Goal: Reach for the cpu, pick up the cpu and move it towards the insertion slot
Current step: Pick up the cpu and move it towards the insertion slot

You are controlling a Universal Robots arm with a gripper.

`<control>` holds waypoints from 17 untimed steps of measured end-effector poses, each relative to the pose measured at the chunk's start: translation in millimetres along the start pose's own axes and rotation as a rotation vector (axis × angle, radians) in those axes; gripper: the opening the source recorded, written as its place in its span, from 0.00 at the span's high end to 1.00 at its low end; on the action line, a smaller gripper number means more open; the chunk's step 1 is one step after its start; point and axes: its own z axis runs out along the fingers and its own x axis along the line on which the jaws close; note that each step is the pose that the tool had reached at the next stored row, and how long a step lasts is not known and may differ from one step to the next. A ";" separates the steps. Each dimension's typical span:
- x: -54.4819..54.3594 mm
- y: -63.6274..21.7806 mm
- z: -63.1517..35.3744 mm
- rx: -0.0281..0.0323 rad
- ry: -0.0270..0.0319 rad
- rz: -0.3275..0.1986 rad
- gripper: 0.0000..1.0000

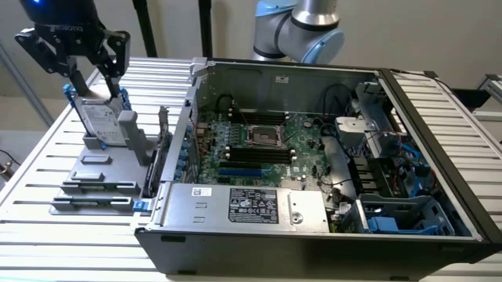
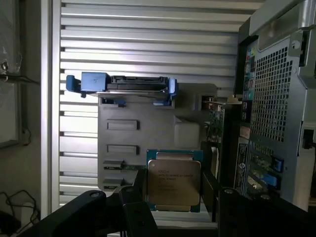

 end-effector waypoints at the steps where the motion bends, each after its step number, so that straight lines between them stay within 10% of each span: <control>1: -4.5 -0.2 -1.1 -0.0009 0.0000 0.000 0.46; 17: -77.0 -3.0 -13.8 -0.0128 0.0001 0.000 0.46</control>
